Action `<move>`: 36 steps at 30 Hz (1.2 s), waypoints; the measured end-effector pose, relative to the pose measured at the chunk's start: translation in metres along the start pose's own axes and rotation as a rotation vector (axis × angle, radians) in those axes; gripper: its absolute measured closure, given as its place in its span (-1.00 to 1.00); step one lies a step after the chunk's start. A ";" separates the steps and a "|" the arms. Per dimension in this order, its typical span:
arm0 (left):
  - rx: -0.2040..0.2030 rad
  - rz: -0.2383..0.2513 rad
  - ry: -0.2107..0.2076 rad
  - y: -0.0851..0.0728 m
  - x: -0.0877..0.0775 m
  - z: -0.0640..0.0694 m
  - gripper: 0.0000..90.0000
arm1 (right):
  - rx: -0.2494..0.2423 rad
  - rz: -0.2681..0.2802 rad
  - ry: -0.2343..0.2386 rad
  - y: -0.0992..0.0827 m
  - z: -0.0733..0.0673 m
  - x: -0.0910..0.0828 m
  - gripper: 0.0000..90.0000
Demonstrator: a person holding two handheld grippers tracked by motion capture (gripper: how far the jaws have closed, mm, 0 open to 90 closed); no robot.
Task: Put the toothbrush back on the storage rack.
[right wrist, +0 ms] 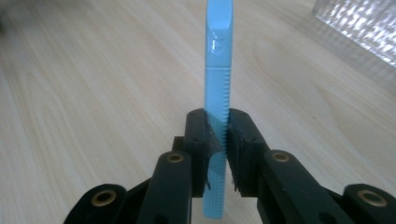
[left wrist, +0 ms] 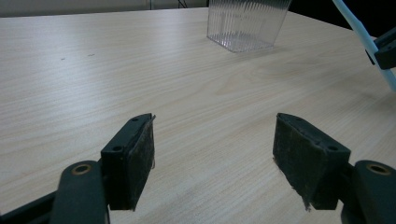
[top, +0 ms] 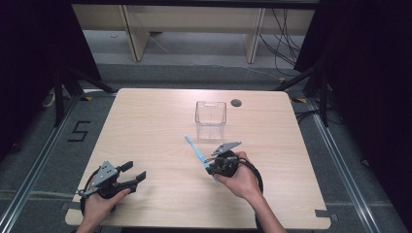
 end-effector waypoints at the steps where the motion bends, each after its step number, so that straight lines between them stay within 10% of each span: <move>1: -0.002 0.000 0.000 0.000 0.000 0.000 -0.36 | -0.003 0.038 -0.007 -0.002 0.004 -0.003 0.76; 36: -0.016 0.015 -0.006 0.000 0.000 -0.001 -0.36 | 0.109 0.461 -0.126 -0.005 0.034 -0.032 0.76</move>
Point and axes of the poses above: each handheld gripper's, and its own axes: x roughly forward along the jaws, y roughly out of its top, z roughly to its right, the point moved 4 cm from there along x, roughly forward along the jaws, and after that the axes turned 2 degrees about y, right-handed, at the moved point
